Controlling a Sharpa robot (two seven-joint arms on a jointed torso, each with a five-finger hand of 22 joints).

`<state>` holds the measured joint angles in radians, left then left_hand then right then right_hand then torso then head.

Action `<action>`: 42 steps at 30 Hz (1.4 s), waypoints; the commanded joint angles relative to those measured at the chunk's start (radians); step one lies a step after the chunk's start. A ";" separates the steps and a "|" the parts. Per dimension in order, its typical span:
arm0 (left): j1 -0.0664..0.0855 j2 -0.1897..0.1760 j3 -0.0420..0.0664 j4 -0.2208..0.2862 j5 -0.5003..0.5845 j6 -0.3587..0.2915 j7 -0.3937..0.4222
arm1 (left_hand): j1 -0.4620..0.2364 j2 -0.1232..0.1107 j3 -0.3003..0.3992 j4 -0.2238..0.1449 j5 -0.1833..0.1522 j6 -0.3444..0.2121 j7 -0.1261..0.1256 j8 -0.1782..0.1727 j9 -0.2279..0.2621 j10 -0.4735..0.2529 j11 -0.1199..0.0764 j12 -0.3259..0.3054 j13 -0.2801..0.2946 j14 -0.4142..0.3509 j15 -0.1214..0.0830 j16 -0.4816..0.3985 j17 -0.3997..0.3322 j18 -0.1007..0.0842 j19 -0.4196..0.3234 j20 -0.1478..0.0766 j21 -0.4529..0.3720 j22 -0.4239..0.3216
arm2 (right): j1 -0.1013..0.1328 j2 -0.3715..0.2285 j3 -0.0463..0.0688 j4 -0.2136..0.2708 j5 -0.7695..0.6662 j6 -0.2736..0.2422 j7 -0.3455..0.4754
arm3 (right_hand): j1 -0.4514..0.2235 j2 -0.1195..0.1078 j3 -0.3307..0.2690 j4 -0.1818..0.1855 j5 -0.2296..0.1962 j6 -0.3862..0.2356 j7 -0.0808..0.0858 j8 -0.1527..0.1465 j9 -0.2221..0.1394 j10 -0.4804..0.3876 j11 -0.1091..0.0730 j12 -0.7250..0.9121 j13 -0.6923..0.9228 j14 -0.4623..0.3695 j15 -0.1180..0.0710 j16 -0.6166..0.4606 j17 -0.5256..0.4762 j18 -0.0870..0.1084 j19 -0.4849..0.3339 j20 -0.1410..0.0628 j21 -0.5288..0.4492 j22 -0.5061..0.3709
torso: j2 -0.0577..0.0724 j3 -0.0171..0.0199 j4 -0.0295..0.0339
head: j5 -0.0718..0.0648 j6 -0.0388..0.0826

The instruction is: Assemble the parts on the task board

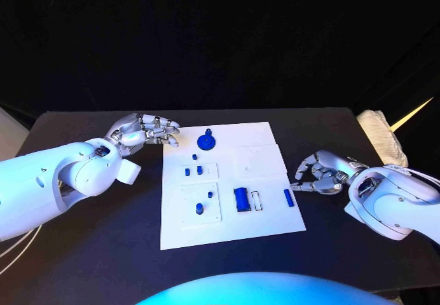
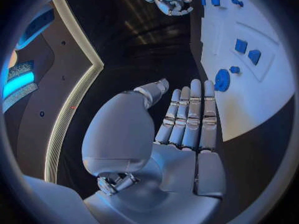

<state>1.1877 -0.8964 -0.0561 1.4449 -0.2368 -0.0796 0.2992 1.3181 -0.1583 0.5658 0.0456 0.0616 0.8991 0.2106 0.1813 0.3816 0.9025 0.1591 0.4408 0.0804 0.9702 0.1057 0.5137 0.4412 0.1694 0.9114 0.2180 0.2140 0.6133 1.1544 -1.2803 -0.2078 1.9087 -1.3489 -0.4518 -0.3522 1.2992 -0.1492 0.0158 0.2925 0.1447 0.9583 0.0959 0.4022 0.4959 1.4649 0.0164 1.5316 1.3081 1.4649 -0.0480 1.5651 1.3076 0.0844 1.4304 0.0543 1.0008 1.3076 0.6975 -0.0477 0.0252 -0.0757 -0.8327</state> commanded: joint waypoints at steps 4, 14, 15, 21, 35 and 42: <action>-0.002 0.001 0.001 0.004 0.004 0.009 0.016 | -0.003 0.002 -0.001 0.006 0.003 -0.008 0.002 -0.006 -0.002 -0.007 0.000 0.003 0.001 -0.008 0.002 -0.005 0.001 0.011 0.010 0.001 -0.006 -0.002 | -0.019 0.009 -0.001 0.011 -0.085 0.017 -0.036 | -0.010 -0.006 0.007 0.000 -0.013 0.016 -0.003 -0.001 0.002 0.082 0.001 -0.001 0.238 0.106 0.001 0.006 0.263 0.010 0.004 0.005 0.002 0.017 | 0.000 -0.0004 0.0015 | -0.002 -0.002; -0.002 0.000 0.001 0.005 0.004 0.009 0.017 | -0.001 0.002 0.000 0.006 0.003 -0.008 0.002 -0.006 -0.002 -0.008 0.000 0.004 0.001 -0.008 0.002 -0.005 0.002 0.011 0.010 0.001 -0.007 -0.003 | -0.053 0.037 -0.003 0.000 -0.097 0.048 -0.062 | -0.017 -0.009 0.012 0.001 -0.022 0.031 -0.008 0.003 0.004 0.084 -0.003 0.002 0.240 0.106 -0.002 0.006 0.263 0.009 0.007 0.003 0.008 0.021 | 0.000 -0.0012 0.0028 | -0.007 -0.001; -0.003 0.000 0.001 0.005 0.004 0.009 0.017 | -0.001 0.002 0.000 0.006 0.003 -0.008 0.002 -0.006 -0.002 -0.008 0.000 0.004 0.001 -0.008 0.002 -0.005 0.002 0.011 0.010 0.001 -0.007 -0.003 | -0.057 0.040 -0.004 -0.001 -0.100 0.050 -0.065 | -0.017 -0.009 0.012 0.001 -0.022 0.031 -0.008 0.003 0.004 0.084 -0.003 0.002 0.240 0.106 -0.002 0.006 0.263 0.009 0.007 0.003 0.008 0.021 | 0.000 -0.0011 0.0028 | -0.007 -0.001; -0.003 -0.002 0.001 0.006 0.004 0.009 0.017 | -0.001 0.002 0.000 0.006 0.003 -0.008 0.002 -0.006 -0.002 -0.008 0.000 0.004 0.001 -0.008 0.002 -0.005 0.002 0.011 0.010 0.001 -0.007 -0.003 | -0.067 0.054 -0.004 -0.011 -0.136 0.052 -0.101 | -0.019 -0.008 0.014 0.001 -0.024 0.033 -0.009 0.003 0.004 0.084 -0.004 0.001 0.239 0.106 -0.003 0.006 0.263 0.009 0.007 0.003 0.007 0.020 | 0.000 -0.0003 0.0034 | -0.006 -0.001; -0.003 -0.003 0.001 0.005 0.004 0.010 0.017 | -0.001 0.002 0.000 0.006 0.003 -0.008 0.002 -0.006 -0.002 -0.008 0.000 0.004 0.001 -0.008 0.002 -0.005 0.002 0.011 0.010 0.001 -0.007 -0.003 | -0.080 0.081 -0.004 -0.025 -0.165 0.092 -0.131 | -0.018 -0.007 0.020 -0.001 -0.027 0.047 -0.015 0.009 0.007 0.086 -0.008 0.005 0.242 0.106 -0.006 0.006 0.263 0.008 0.010 0.000 0.016 0.025 | 0.001 0.0003 0.0025 | -0.002 -0.005; -0.003 -0.004 0.001 0.006 0.004 0.011 0.017 | -0.001 0.002 0.000 0.006 0.003 -0.008 0.002 -0.006 -0.002 -0.008 0.000 0.004 0.001 -0.008 0.002 -0.005 0.002 0.011 0.010 0.001 -0.007 -0.003 | -0.092 0.105 -0.004 -0.037 -0.167 0.100 -0.138 | 0.085 0.026 0.111 -0.018 -0.026 0.055 -0.025 -0.001 0.001 0.087 -0.018 0.006 0.243 0.106 -0.017 0.006 0.263 0.007 0.013 -0.010 0.013 0.027 | 0.000 -0.0008 0.0033 | -0.001 -0.006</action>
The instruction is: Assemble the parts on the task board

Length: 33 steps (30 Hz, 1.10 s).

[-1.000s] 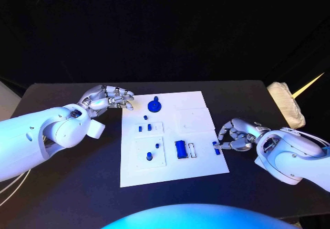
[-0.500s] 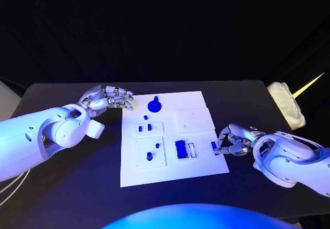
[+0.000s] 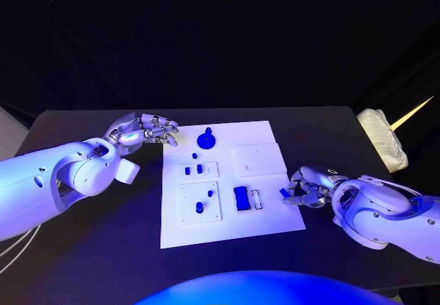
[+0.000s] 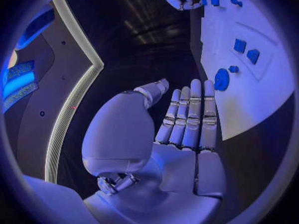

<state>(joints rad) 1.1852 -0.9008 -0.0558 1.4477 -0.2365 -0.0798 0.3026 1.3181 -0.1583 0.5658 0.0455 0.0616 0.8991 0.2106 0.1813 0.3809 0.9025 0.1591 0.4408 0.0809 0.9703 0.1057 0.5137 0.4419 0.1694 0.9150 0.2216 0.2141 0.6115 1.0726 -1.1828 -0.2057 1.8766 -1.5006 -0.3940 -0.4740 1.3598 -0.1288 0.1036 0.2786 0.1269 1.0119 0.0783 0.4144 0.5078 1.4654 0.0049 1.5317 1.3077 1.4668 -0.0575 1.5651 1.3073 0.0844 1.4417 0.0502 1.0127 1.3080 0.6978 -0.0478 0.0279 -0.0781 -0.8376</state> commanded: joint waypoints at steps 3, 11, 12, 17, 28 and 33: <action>-0.001 0.000 0.001 0.003 0.004 0.011 0.014 | -0.001 0.002 0.000 0.006 0.003 -0.008 0.002 -0.006 -0.001 -0.008 0.000 0.004 0.001 -0.008 0.002 -0.005 0.001 0.011 0.007 -0.003 -0.007 -0.001 | -0.012 0.017 -0.006 -0.011 -0.023 0.039 -0.025 | 0.079 0.014 0.122 -0.024 -0.007 0.010 -0.012 -0.024 -0.018 0.087 -0.012 0.006 0.244 0.104 -0.012 0.006 0.263 0.006 0.004 -0.011 0.004 0.031 | 0.000 -0.0018 0.0010 | 0.002 -0.001; -0.001 -0.002 0.001 0.005 0.004 0.012 0.013 | -0.001 0.002 0.000 0.006 0.003 -0.008 0.002 -0.006 -0.001 -0.008 0.000 0.004 0.001 -0.008 0.002 -0.005 0.001 0.011 0.007 -0.003 -0.007 -0.001 | -0.014 0.036 -0.006 -0.016 -0.031 0.033 -0.032 | 0.013 -0.055 0.335 -0.056 0.122 0.017 -0.010 -0.032 -0.015 0.087 -0.011 0.005 0.243 0.104 -0.011 0.006 0.263 0.006 0.006 -0.012 0.000 0.039 | -0.001 -0.0017 0.0010 | 0.006 -0.001; -0.001 -0.003 0.001 0.005 0.004 0.012 0.013 | -0.001 0.002 0.000 0.006 0.003 -0.008 0.002 -0.006 -0.001 -0.008 0.000 0.004 0.001 -0.008 0.002 -0.005 0.001 0.011 0.007 -0.003 -0.007 -0.001 | -0.014 0.037 -0.006 -0.016 -0.032 0.032 -0.033 | 0.005 -0.059 0.351 -0.062 0.135 0.017 -0.010 -0.031 -0.014 0.087 -0.011 0.005 0.243 0.104 -0.011 0.006 0.263 0.006 0.007 -0.012 0.002 0.041 | -0.001 -0.0016 0.0012 | 0.006 -0.001; -0.001 -0.005 0.001 0.006 0.004 0.011 0.012 | -0.001 0.002 0.000 0.006 0.003 -0.008 0.002 -0.006 -0.001 -0.008 0.000 0.004 0.001 -0.008 0.002 -0.005 0.001 0.011 0.007 -0.003 -0.007 -0.001 | -0.014 0.038 -0.006 -0.008 -0.013 0.007 -0.035 | -0.036 -0.068 0.441 -0.107 0.172 0.015 -0.010 -0.022 0.001 0.089 -0.012 0.007 0.245 0.104 -0.012 0.006 0.263 0.005 0.009 -0.013 0.007 0.047 | -0.001 -0.0019 0.0007 | 0.008 -0.001; -0.001 -0.005 0.001 0.006 0.004 0.010 0.011 | -0.001 0.002 0.000 0.006 0.003 -0.008 0.002 -0.006 -0.001 -0.008 0.000 0.004 0.001 -0.008 0.002 -0.005 0.001 0.011 0.007 -0.003 -0.007 -0.001 | 0.013 0.019 -0.004 0.051 0.156 -0.086 -0.006 | -0.131 -0.078 0.502 -0.137 0.162 0.016 -0.014 -0.010 0.019 0.097 -0.015 0.022 0.253 0.104 -0.014 0.006 0.263 0.001 0.018 -0.014 0.031 0.062 | -0.001 -0.0003 -0.0003 | 0.006 0.000; -0.001 -0.004 0.001 0.006 0.004 0.010 0.012 | -0.001 0.002 0.000 0.006 0.003 -0.008 0.002 -0.006 -0.001 -0.008 0.000 0.004 0.001 -0.008 0.002 -0.005 0.001 0.011 0.007 -0.003 -0.007 -0.001 | 0.030 0.027 -0.004 0.075 0.238 -0.109 0.006 | -0.161 -0.080 0.502 -0.136 0.166 0.017 -0.015 -0.009 0.022 0.098 -0.015 0.023 0.254 0.104 -0.014 0.006 0.263 0.001 0.017 -0.014 0.027 0.062 | 0.000 -0.0008 -0.0006 | 0.006 0.001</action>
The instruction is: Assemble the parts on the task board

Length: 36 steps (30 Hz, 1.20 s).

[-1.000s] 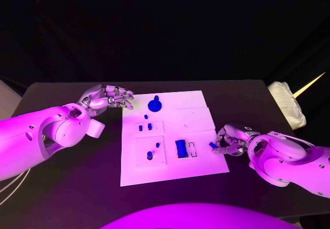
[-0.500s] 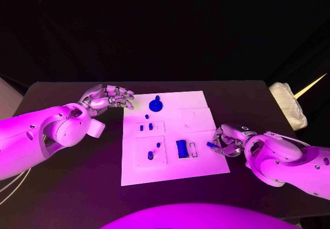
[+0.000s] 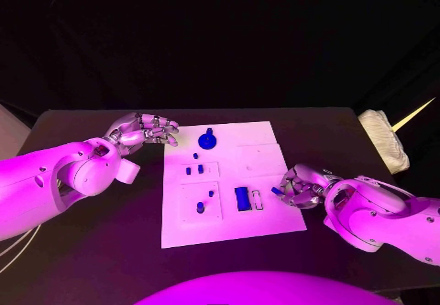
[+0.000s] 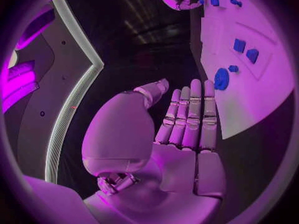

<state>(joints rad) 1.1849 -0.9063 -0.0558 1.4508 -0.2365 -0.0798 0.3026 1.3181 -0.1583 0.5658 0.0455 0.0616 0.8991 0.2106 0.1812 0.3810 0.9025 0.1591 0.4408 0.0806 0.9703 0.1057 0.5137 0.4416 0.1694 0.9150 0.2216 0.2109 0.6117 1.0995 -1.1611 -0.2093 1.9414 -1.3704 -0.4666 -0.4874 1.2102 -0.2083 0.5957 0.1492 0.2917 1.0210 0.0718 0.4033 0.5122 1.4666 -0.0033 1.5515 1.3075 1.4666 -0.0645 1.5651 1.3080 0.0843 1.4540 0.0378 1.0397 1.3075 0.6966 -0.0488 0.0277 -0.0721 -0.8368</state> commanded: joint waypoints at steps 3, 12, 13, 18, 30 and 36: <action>0.000 0.002 0.001 0.003 0.004 0.009 0.012 | 0.001 0.003 0.000 0.007 0.003 -0.008 0.002 -0.005 -0.001 -0.009 0.001 0.005 0.002 -0.009 0.002 -0.005 0.003 0.011 0.009 -0.003 -0.006 -0.004 | 0.007 0.017 0.000 0.013 0.149 -0.034 0.020 | -0.035 -0.002 0.005 -0.004 0.016 0.011 -0.009 0.003 0.020 0.097 -0.007 0.004 0.255 0.104 -0.007 0.006 0.263 0.001 0.006 -0.002 0.000 0.064 | 0.001 0.0005 -0.0005 | -0.001 -0.001; 0.000 0.003 0.001 0.004 0.004 0.009 0.012 | 0.001 0.003 0.000 0.007 0.003 -0.008 0.002 -0.005 -0.001 -0.009 0.001 0.005 0.002 -0.009 0.002 -0.005 0.003 0.011 0.009 -0.003 -0.006 -0.004 | 0.005 0.060 -0.001 -0.005 0.205 -0.026 0.007 | -0.083 -0.002 -0.015 0.006 0.002 0.021 -0.012 0.008 0.024 0.100 -0.010 0.010 0.258 0.104 -0.009 0.006 0.263 0.000 0.008 -0.003 0.006 0.068 | 0.001 0.0004 -0.0004 | -0.002 0.000; 0.000 0.004 0.001 0.004 0.004 0.009 0.012 | 0.001 0.003 0.000 0.007 0.003 -0.008 0.002 -0.005 -0.001 -0.009 0.001 0.005 0.002 -0.009 0.002 -0.005 0.003 0.011 0.009 -0.003 -0.006 -0.004 | 0.005 0.065 -0.001 -0.007 0.211 -0.024 0.005 | -0.087 -0.002 -0.017 0.008 0.003 0.022 -0.013 0.008 0.024 0.100 -0.010 0.011 0.259 0.104 -0.010 0.006 0.263 0.000 0.008 -0.004 0.006 0.069 | 0.001 0.0006 0.0000 | -0.002 -0.001; 0.000 0.004 0.001 0.004 0.004 0.009 0.012 | 0.001 0.003 0.000 0.007 0.003 -0.008 0.002 -0.005 -0.001 -0.009 0.001 0.005 0.002 -0.009 0.002 -0.005 0.003 0.011 0.009 -0.003 -0.006 -0.004 | 0.001 0.089 -0.001 -0.020 0.225 -0.015 -0.007 | -0.114 -0.004 -0.034 0.016 0.003 0.026 -0.014 0.009 0.026 0.101 -0.011 0.013 0.260 0.104 -0.011 0.006 0.263 0.000 0.009 -0.005 0.005 0.070 | 0.001 -0.0001 -0.0008 | -0.003 -0.002; 0.000 0.003 0.001 0.004 0.004 0.010 0.011 | 0.001 0.003 0.000 0.007 0.003 -0.008 0.002 -0.005 -0.001 -0.009 0.001 0.005 0.002 -0.009 0.002 -0.005 0.003 0.011 0.009 -0.003 -0.006 -0.004 | -0.008 0.123 -0.001 -0.040 0.230 -0.016 -0.017 | -0.134 -0.004 -0.050 0.025 -0.008 0.030 -0.014 0.009 0.026 0.103 -0.012 0.016 0.261 0.104 -0.011 0.006 0.263 0.000 0.009 -0.005 0.005 0.071 | 0.001 0.0002 -0.0006 | 0.000 -0.004; 0.000 0.003 0.001 0.005 0.004 0.010 0.011 | 0.001 0.003 0.000 0.007 0.003 -0.008 0.002 -0.005 -0.001 -0.009 0.001 0.005 0.002 -0.009 0.002 -0.005 0.003 0.011 0.009 -0.003 -0.006 -0.004 | -0.009 0.129 -0.001 -0.048 0.225 0.004 -0.022 | -0.139 -0.003 -0.055 0.028 -0.010 0.032 -0.014 0.010 0.026 0.102 -0.012 0.014 0.261 0.104 -0.011 0.006 0.263 0.000 0.009 -0.005 0.004 0.071 | 0.001 0.0007 0.0000 | 0.001 -0.007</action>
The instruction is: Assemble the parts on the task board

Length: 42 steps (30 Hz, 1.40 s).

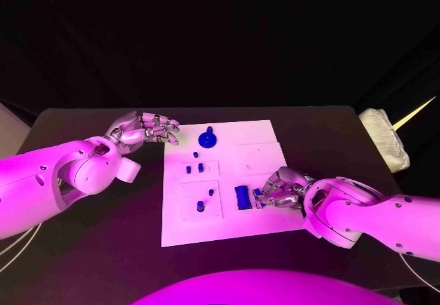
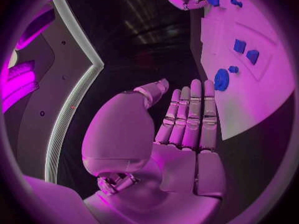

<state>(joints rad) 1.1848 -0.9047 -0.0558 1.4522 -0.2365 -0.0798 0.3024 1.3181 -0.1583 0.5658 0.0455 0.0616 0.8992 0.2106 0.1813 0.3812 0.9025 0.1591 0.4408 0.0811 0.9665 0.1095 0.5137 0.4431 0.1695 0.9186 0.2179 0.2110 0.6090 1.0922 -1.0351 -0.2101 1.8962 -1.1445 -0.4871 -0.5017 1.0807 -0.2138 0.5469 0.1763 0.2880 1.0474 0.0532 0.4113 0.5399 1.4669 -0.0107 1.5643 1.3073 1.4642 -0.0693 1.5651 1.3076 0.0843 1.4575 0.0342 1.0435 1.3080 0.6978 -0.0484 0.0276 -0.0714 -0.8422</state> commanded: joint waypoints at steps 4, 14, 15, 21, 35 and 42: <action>0.000 0.001 0.001 0.003 0.004 0.010 0.011 | 0.001 0.003 0.000 0.007 0.003 -0.008 0.002 -0.005 -0.002 -0.009 0.001 0.005 0.001 -0.005 -0.002 -0.005 0.001 0.011 0.005 0.001 -0.007 -0.001 | -0.004 0.004 0.000 -0.003 -0.002 0.029 -0.009 | -0.010 0.002 -0.006 0.001 -0.006 0.006 0.004 0.002 -0.001 0.102 -0.004 0.002 0.261 0.107 -0.006 0.006 0.263 0.000 0.006 -0.001 0.000 0.070 | 0.000 0.0003 -0.0006 | 0.001 -0.001; 0.000 0.002 0.001 0.003 0.004 0.010 0.011 | 0.001 0.003 0.000 0.007 0.003 -0.008 0.002 -0.005 -0.002 -0.009 0.001 0.005 0.001 -0.005 -0.002 -0.005 0.001 0.011 0.005 0.001 -0.007 -0.001 | -0.006 0.008 0.000 -0.007 -0.015 0.027 -0.007 | -0.021 0.000 -0.016 0.006 -0.011 0.007 0.004 0.001 -0.001 0.101 -0.005 0.001 0.261 0.107 -0.006 0.006 0.263 0.000 0.006 -0.002 -0.001 0.070 | 0.000 0.0004 -0.0007 | 0.001 -0.002; 0.000 0.002 0.001 0.003 0.004 0.010 0.011 | 0.001 0.003 0.000 0.007 0.003 -0.008 0.002 -0.005 -0.002 -0.009 0.001 0.005 0.001 -0.005 -0.002 -0.005 0.001 0.011 0.005 0.001 -0.007 -0.001 | -0.006 0.008 0.000 -0.007 -0.015 0.027 -0.006 | -0.024 -0.002 -0.020 0.008 -0.012 0.007 0.004 0.001 -0.001 0.101 -0.005 0.001 0.261 0.107 -0.006 0.006 0.263 0.000 0.006 -0.002 -0.002 0.070 | 0.000 0.0003 -0.0007 | 0.001 -0.002; 0.000 0.002 0.001 0.002 0.004 0.010 0.010 | 0.001 0.003 0.000 0.007 0.003 -0.008 0.002 -0.005 -0.002 -0.009 0.001 0.005 0.001 -0.005 -0.002 -0.005 0.001 0.011 0.005 0.001 -0.007 -0.001 | -0.006 0.009 0.000 -0.005 -0.016 0.026 0.000 | -0.044 -0.009 -0.042 0.020 -0.023 0.007 0.006 -0.001 -0.002 0.101 -0.003 -0.001 0.260 0.107 -0.006 0.006 0.263 0.000 0.005 -0.001 -0.005 0.070 | -0.001 0.0001 -0.0002 | 0.002 -0.003; 0.000 0.001 0.001 0.001 0.004 0.009 0.009 | 0.002 0.002 0.000 0.007 0.003 -0.008 0.002 -0.005 -0.002 -0.010 0.001 0.006 0.001 -0.006 -0.002 -0.006 0.002 0.011 0.007 0.001 -0.009 -0.003 | -0.006 -0.001 0.000 0.008 -0.018 0.020 0.018 | -0.101 -0.022 -0.145 0.086 0.018 0.010 0.005 -0.004 -0.001 0.101 -0.004 0.000 0.260 0.107 -0.006 0.006 0.263 0.000 0.007 -0.001 -0.010 0.073 | 0.000 0.0007 -0.0004 | 0.004 -0.004; 0.000 0.001 0.001 0.000 0.004 0.009 0.008 | 0.002 0.002 0.000 0.007 0.003 -0.008 0.002 -0.005 -0.002 -0.010 0.001 0.006 0.001 -0.006 -0.002 -0.006 0.002 0.011 0.007 0.001 -0.009 -0.003 | -0.006 -0.020 0.000 0.019 -0.022 0.019 0.021 | -0.103 -0.019 -0.153 0.093 0.022 0.010 0.004 -0.005 -0.001 0.101 -0.004 -0.001 0.259 0.107 -0.006 0.006 0.263 0.001 0.006 -0.001 -0.013 0.072 | -0.002 0.0003 -0.0013 | 0.006 -0.005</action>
<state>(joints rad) 1.1848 -0.9051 -0.0558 1.4508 -0.2365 -0.0799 0.3015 1.3181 -0.1583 0.5658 0.0456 0.0615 0.8955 0.2141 0.1812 0.3803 0.8989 0.1627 0.4408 0.0807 0.9665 0.1095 0.5137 0.4443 0.1694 0.9186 0.2179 0.2043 0.6069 1.0872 -1.0520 -0.2101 1.9116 -1.1529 -0.4782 -0.4979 0.9844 -0.2343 0.4014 0.2678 0.3044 1.0511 0.0566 0.4100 0.5377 1.4669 -0.0105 1.5642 1.3079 1.4666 -0.0717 1.5651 1.3073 0.0843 1.4575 0.0342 1.0337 1.3075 0.6973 -0.0477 0.0269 -0.0668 -0.8470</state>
